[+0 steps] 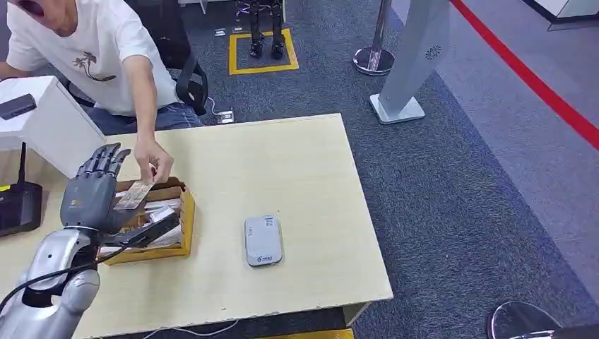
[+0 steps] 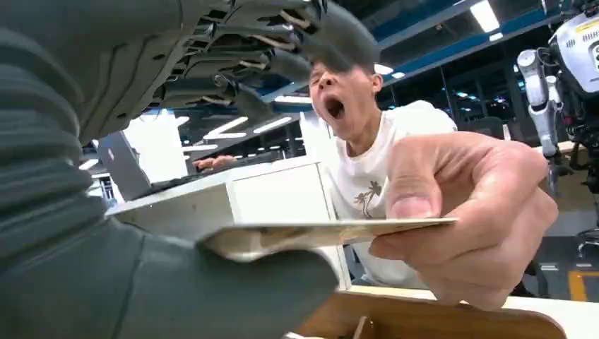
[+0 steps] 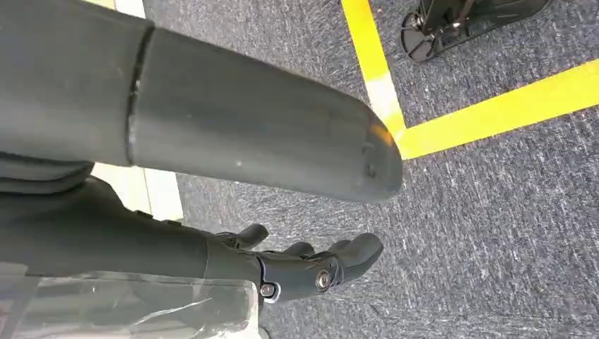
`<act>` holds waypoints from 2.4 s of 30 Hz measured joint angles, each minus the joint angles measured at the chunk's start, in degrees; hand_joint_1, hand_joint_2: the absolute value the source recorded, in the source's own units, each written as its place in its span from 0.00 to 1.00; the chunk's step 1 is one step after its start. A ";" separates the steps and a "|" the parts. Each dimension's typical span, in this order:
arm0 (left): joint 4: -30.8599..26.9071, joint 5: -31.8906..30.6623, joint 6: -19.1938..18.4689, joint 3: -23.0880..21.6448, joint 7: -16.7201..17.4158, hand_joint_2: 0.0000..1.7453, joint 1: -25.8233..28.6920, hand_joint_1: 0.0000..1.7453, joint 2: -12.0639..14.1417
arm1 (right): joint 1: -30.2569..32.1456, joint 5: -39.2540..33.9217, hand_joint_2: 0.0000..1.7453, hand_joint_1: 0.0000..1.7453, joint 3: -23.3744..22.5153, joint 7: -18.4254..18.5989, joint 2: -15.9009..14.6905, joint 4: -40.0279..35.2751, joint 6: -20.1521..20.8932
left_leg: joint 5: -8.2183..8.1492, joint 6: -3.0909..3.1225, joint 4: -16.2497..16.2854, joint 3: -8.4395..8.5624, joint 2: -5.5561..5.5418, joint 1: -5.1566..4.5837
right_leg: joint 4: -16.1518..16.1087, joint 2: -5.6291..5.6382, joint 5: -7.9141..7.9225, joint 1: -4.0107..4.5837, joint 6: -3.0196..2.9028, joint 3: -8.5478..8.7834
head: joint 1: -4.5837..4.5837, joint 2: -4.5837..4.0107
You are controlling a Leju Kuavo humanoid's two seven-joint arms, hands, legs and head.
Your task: Pass the card to the sensor for recognition and then transmit it.
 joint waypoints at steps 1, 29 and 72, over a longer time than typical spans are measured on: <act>0.11 0.17 0.09 -0.09 0.00 1.00 0.00 1.00 -0.02 | 0.00 0.00 1.00 0.00 0.02 0.00 0.00 0.00 0.00 | 0.00 0.00 0.00 0.00 0.00 0.00 | 0.00 0.00 0.00 0.00 0.00 0.00 | 0.00 0.00; 2.36 -1.36 0.22 -1.79 -0.15 1.00 -2.11 1.00 -0.96 | -0.05 0.00 1.00 0.00 0.42 0.09 0.00 0.00 0.09 | 0.00 0.00 0.00 0.00 -0.01 0.00 | 0.00 -0.01 0.00 0.00 0.00 -0.01 | 0.00 0.00; 26.05 -18.60 4.90 -16.46 2.93 1.00 -11.18 1.00 -12.48 | -0.74 0.35 1.00 0.00 6.03 1.33 0.00 -0.92 0.98 | 0.00 0.00 0.01 0.01 -0.01 -0.02 | 0.00 -0.01 0.02 -0.01 0.02 0.01 | 0.00 0.00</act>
